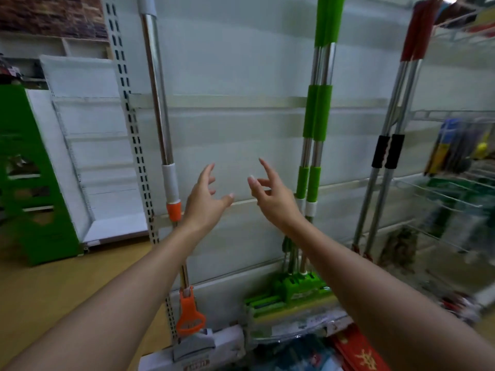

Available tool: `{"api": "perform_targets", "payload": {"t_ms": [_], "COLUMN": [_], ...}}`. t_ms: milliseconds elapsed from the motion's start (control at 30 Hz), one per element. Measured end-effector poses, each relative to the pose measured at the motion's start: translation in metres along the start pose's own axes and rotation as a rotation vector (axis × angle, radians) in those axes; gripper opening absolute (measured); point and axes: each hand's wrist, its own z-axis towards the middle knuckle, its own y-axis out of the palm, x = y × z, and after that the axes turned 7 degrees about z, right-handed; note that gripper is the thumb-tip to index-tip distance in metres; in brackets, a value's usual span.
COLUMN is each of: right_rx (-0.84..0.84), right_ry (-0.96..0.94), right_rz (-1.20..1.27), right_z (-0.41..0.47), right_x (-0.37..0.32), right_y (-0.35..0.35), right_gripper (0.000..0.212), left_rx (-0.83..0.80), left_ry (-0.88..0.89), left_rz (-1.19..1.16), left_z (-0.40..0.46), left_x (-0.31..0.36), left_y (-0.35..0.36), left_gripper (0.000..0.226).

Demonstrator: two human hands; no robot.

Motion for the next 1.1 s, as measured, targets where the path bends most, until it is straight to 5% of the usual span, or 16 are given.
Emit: {"api": "perform_targets", "payload": {"t_ms": [600, 1100], "right_rx": [0.443, 0.644], "right_ry": [0.319, 0.679], "right_rz": [-0.469, -0.624], "right_z": [-0.218, -0.277], "right_x": [0.060, 0.193], "right_y": [-0.505, -0.775], "right_gripper": [0.056, 0.059], "left_rx": [-0.636, -1.073], "left_ry": [0.352, 0.473], "left_rz": [-0.235, -0.190], "left_z": [-0.157, -0.179], "left_x": [0.290, 0.406], "left_y": [0.405, 0.723], "left_gripper": [0.084, 0.087]}}
